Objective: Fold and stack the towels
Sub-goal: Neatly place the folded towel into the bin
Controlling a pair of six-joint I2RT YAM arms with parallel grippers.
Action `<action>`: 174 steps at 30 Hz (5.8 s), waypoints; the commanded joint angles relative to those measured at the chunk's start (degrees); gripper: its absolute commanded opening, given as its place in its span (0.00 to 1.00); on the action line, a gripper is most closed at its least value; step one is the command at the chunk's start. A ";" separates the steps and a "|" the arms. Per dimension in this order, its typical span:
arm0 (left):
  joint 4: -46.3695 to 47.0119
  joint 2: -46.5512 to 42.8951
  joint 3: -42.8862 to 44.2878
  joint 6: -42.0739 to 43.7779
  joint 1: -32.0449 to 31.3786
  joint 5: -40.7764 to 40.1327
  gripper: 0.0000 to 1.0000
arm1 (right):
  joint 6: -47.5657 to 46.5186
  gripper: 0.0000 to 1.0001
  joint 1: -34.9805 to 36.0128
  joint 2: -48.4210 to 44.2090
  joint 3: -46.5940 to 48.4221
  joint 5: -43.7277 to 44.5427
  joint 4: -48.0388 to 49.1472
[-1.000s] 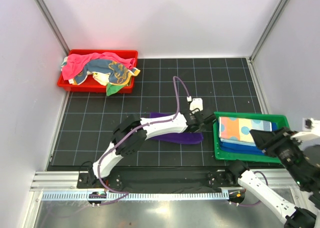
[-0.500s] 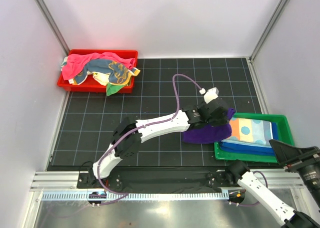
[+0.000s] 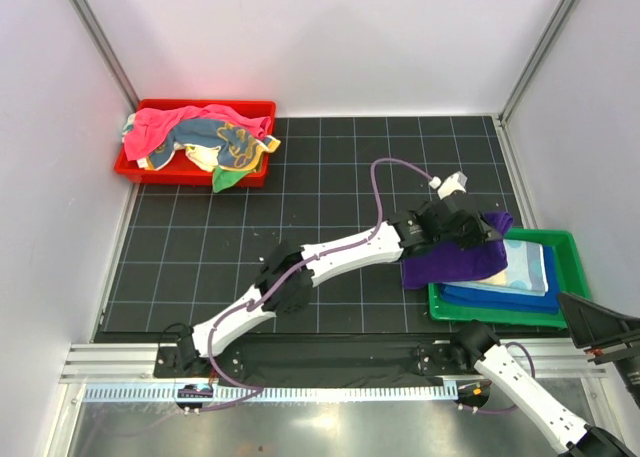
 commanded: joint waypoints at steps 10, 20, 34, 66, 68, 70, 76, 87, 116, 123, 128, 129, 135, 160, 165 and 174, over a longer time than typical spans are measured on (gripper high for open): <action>11.45 10.20 10.92 -8.72 0.55 5.71 0.00 | -2.25 0.41 0.18 -2.15 -1.20 0.51 -7.17; 20.60 15.22 15.41 -9.43 -0.16 5.88 0.00 | -3.66 0.41 0.18 -2.41 -1.20 1.83 -7.43; 23.15 16.98 16.73 -9.51 -0.77 5.88 0.00 | -4.28 0.41 0.18 -2.94 -1.91 2.53 -7.17; 24.38 17.42 18.31 -10.39 -1.91 4.65 0.00 | -4.01 0.41 0.18 -3.56 -1.47 3.41 -8.49; 24.21 17.24 18.40 -10.30 -1.83 4.65 0.00 | -3.92 0.41 0.18 -3.56 -1.55 3.41 -8.58; 24.12 17.59 18.31 -10.30 -1.83 4.65 0.00 | -4.10 0.41 0.18 -3.64 -1.64 3.50 -8.49; 24.29 19.26 18.31 -11.44 -1.83 4.65 0.00 | -3.84 0.41 0.18 -3.82 -2.08 3.23 -8.40; 24.91 21.28 18.40 -12.68 -1.56 4.91 0.41 | -3.66 0.41 0.18 -4.17 -2.61 3.06 -8.05; 27.28 9.52 6.54 -2.85 1.25 13.00 0.45 | -2.96 0.41 0.18 -2.77 -5.42 2.53 -5.41; 28.24 -0.06 -5.76 1.29 2.91 15.72 0.45 | -2.69 0.41 0.26 -0.83 -7.00 2.44 -3.75; 26.85 -8.93 -19.88 6.65 4.59 17.13 0.44 | -2.61 0.41 0.18 1.45 -10.08 1.74 0.02; 26.06 -12.60 -22.36 7.88 5.37 16.87 0.44 | -2.43 0.41 0.09 2.50 -10.69 1.48 0.73; 22.11 -28.08 -43.36 16.32 8.54 12.92 0.45 | -1.73 0.41 0.17 7.51 -16.57 -0.98 7.23; -14.55 -84.70 -80.21 41.72 33.23 -1.67 0.56 | 2.67 0.44 6.83 44.67 -36.01 4.63 43.54; -15.69 -86.56 -82.33 44.80 36.84 -1.24 0.57 | 0.21 0.51 10.89 49.53 -36.27 9.29 49.86; -16.84 -87.97 -81.36 46.03 37.55 -0.36 0.58 | -4.89 0.70 11.34 46.81 -40.57 10.97 57.16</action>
